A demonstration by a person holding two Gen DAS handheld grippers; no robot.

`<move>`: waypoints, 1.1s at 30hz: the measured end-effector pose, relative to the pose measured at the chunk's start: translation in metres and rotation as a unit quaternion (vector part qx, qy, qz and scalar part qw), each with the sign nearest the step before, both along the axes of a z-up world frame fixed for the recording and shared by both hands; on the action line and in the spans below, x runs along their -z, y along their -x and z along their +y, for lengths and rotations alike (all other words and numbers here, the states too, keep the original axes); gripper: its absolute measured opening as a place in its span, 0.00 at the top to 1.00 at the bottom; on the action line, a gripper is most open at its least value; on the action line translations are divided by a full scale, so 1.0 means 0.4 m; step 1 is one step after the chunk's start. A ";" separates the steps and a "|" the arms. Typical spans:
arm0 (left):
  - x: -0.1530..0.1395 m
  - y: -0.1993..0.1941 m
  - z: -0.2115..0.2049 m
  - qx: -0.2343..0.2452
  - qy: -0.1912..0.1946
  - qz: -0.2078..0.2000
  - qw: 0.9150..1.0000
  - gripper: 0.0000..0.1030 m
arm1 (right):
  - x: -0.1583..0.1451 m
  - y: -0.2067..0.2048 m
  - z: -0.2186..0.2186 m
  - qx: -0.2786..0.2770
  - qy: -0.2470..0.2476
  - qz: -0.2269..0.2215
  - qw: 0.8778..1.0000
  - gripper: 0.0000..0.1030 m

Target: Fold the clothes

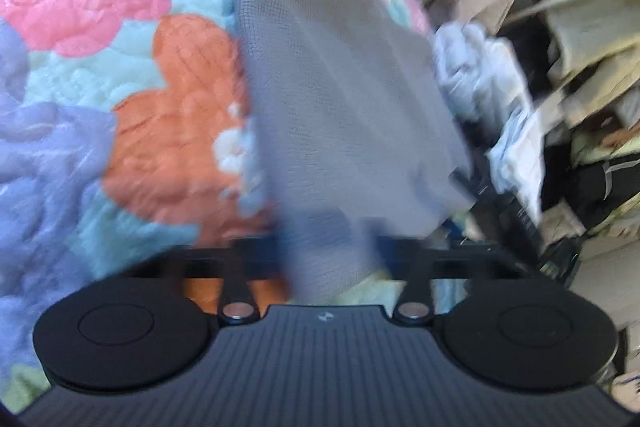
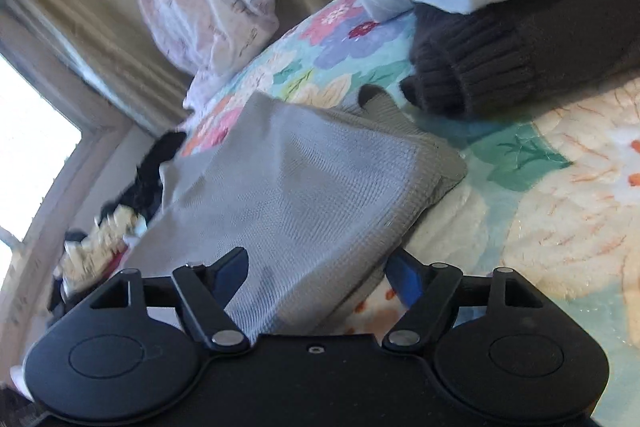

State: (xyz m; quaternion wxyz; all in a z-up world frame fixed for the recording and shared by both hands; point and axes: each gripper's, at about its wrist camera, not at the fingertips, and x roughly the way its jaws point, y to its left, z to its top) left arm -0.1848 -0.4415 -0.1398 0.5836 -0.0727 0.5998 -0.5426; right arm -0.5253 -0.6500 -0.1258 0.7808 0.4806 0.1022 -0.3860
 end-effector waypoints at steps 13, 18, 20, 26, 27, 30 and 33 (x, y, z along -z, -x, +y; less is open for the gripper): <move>0.041 -0.014 -0.092 0.052 0.031 -0.004 0.998 0.88 | 0.036 -0.017 -0.056 -0.013 0.052 0.014 0.998 0.27; 0.040 -0.009 -0.052 0.024 0.072 0.008 0.997 0.91 | 0.017 -0.032 -0.059 -0.032 0.081 0.006 0.996 0.86; 0.008 -0.001 -0.025 0.013 0.090 -0.002 0.996 0.93 | 0.001 -0.009 -0.040 -0.026 0.097 -0.023 0.995 0.87; -0.064 0.021 0.055 -0.013 0.128 0.013 0.992 0.94 | -0.074 0.036 0.042 -0.032 0.123 -0.068 0.990 0.87; -0.070 0.028 0.071 -0.013 0.133 0.017 0.991 0.94 | -0.084 0.038 0.058 -0.034 0.131 -0.066 0.989 0.87; -0.080 0.052 0.123 -0.014 0.135 0.034 0.990 0.94 | -0.109 0.052 0.103 -0.034 0.145 -0.056 0.987 0.87; -0.088 0.079 0.172 -0.012 0.133 0.060 0.989 0.94 | -0.134 0.087 0.150 -0.040 0.144 -0.066 0.986 0.87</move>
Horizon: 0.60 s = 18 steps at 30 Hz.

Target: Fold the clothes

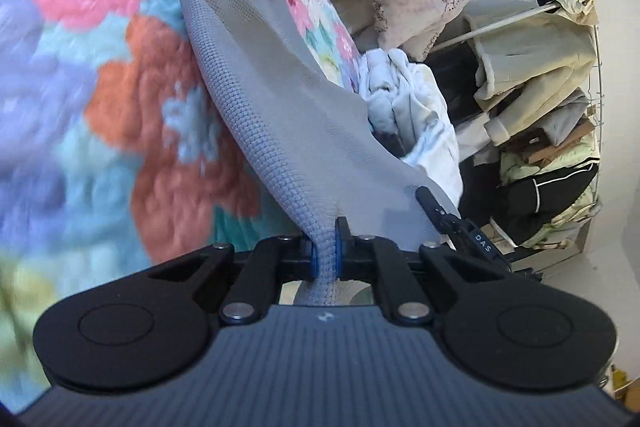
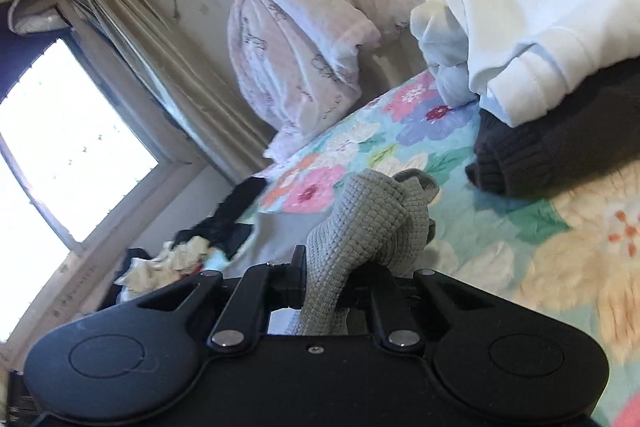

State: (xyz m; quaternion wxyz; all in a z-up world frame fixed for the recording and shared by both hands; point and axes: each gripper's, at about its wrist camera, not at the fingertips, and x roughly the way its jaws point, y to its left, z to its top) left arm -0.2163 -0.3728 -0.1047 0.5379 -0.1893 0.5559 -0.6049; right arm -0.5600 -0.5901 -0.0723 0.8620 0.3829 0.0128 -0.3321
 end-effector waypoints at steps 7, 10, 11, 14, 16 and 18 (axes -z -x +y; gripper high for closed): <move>-0.052 0.099 0.069 0.041 -0.004 0.018 0.999 0.94 | -0.060 0.146 0.148 0.008 -0.007 -0.049 0.999 0.87; -0.055 0.125 0.061 0.054 -0.014 0.025 0.998 0.94 | -0.062 0.183 0.186 0.027 -0.010 -0.039 0.999 0.87; -0.051 0.124 0.054 0.055 -0.020 0.031 0.998 0.94 | -0.060 0.188 0.186 0.031 -0.012 -0.033 0.999 0.87; -0.057 0.101 0.025 0.047 -0.026 0.039 0.998 0.94 | -0.061 0.185 0.154 0.032 -0.025 -0.035 0.999 0.87; -0.067 0.075 0.015 0.035 -0.023 0.043 0.998 0.94 | -0.080 0.155 0.115 0.024 -0.016 -0.024 0.999 0.87; -0.062 0.038 0.008 0.015 -0.017 0.064 0.998 0.94 | -0.109 0.116 0.071 0.015 -0.005 -0.004 1.000 0.87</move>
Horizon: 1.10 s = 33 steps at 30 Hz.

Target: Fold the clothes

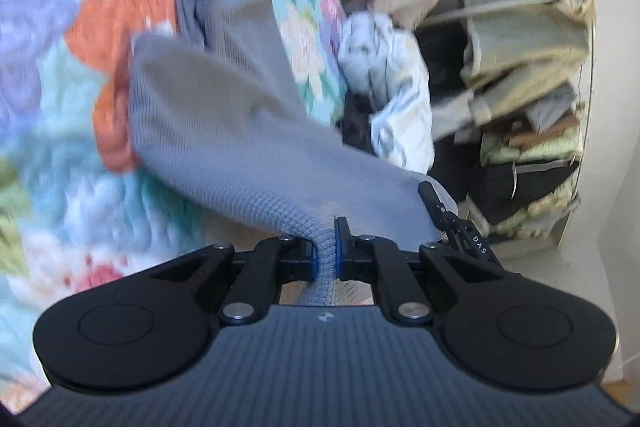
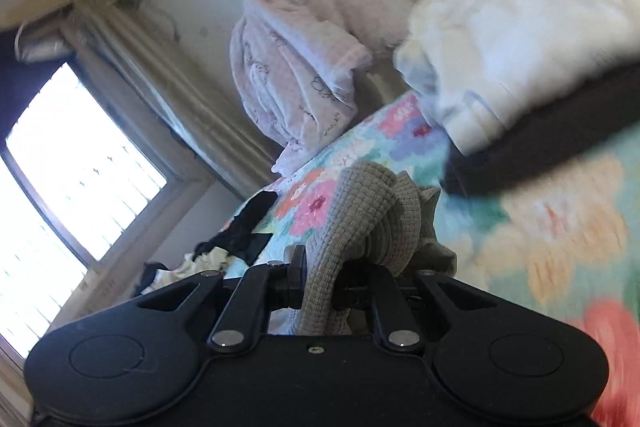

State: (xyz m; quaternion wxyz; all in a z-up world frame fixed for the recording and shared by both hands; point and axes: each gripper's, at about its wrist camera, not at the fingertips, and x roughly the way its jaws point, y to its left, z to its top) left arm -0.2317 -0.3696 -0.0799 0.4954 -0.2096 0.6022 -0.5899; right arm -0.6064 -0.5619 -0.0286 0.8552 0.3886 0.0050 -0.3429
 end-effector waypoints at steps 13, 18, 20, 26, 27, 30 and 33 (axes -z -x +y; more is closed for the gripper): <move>0.119 -0.288 -0.135 -0.114 -0.057 0.082 0.988 0.93 | -0.035 -0.438 -0.353 -0.107 -0.057 0.132 0.984 0.87; 0.224 -0.345 -0.169 -0.138 -0.091 0.122 0.979 0.93 | 0.066 -0.599 -0.434 -0.129 -0.109 0.207 0.964 0.87; 0.230 -0.355 -0.168 -0.140 -0.085 0.127 0.978 0.93 | 0.082 -0.631 -0.448 -0.138 -0.116 0.212 0.960 0.87; 0.213 -0.391 -0.170 -0.150 -0.058 0.125 0.979 0.93 | 0.082 -0.683 -0.480 -0.143 -0.129 0.217 0.957 0.85; 0.211 -0.396 -0.169 -0.157 -0.053 0.123 0.979 0.93 | 0.087 -0.686 -0.486 -0.141 -0.134 0.218 0.956 0.84; 0.208 -0.405 -0.166 -0.174 -0.028 0.121 0.977 0.93 | 0.097 -0.678 -0.500 -0.128 -0.145 0.201 0.960 0.81; 0.225 -0.415 -0.158 -0.196 -0.021 0.132 0.971 0.92 | 0.087 -0.669 -0.498 -0.121 -0.133 0.178 0.967 0.69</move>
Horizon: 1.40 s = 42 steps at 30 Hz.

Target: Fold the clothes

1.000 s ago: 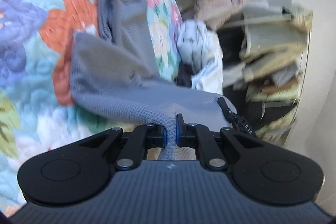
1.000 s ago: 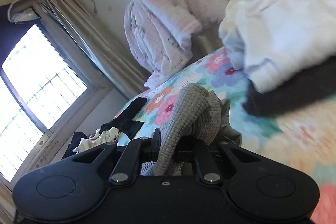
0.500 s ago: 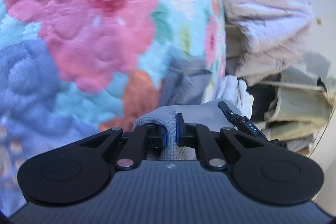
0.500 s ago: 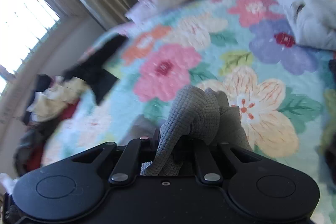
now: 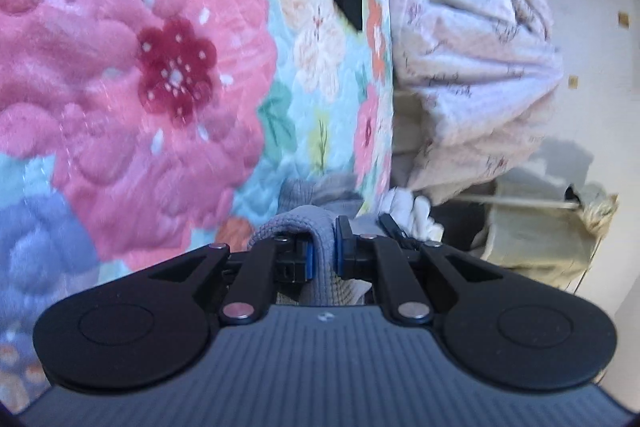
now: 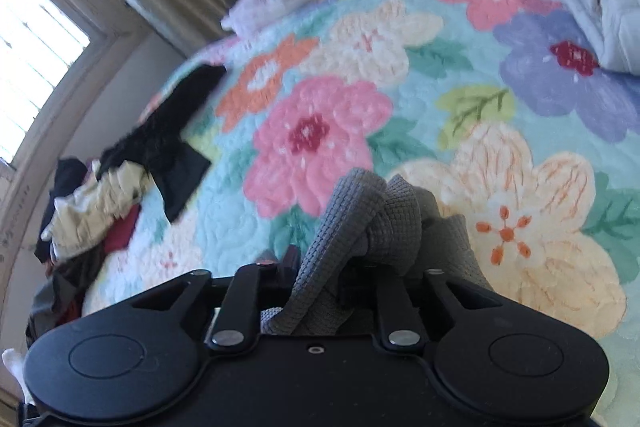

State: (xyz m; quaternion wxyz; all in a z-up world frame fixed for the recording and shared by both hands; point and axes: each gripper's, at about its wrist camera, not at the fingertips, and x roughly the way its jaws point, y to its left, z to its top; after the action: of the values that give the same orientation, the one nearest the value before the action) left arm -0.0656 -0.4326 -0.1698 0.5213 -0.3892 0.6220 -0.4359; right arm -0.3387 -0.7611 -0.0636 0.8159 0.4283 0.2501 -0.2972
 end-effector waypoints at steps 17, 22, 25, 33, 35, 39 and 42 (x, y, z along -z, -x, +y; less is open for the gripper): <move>-0.061 -0.016 0.076 -0.094 -0.038 -0.035 0.994 0.64 | -0.066 0.109 0.206 -0.073 0.125 -0.026 0.989 0.59; -0.122 0.000 0.079 -0.046 -0.060 -0.133 0.988 0.64 | -0.024 0.152 0.309 -0.108 0.175 0.050 0.977 0.59; -0.128 0.034 0.046 -0.006 -0.089 -0.178 0.980 0.64 | 0.021 0.174 0.320 -0.099 0.183 0.095 0.973 0.59; -0.178 0.097 -0.008 0.040 -0.159 -0.297 0.941 0.64 | -0.015 0.224 0.402 -0.078 0.292 0.112 0.947 0.57; -0.222 0.119 -0.028 0.063 -0.135 -0.343 0.927 0.66 | -0.022 0.220 0.412 -0.095 0.306 0.119 0.940 0.55; -0.264 0.144 -0.118 0.130 -0.083 -0.372 0.915 0.68 | -0.009 0.217 0.369 -0.082 0.288 0.124 0.946 0.55; -0.249 0.140 -0.209 0.178 -0.080 -0.350 0.916 0.72 | 0.003 0.208 0.342 -0.077 0.270 0.114 0.953 0.55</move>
State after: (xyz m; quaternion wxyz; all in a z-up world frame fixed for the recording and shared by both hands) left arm -0.1218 -0.5164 -0.0702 0.6485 -0.0517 0.4917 -0.5787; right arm -0.4219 -0.6242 -0.0646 0.8875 0.1343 0.2842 -0.3369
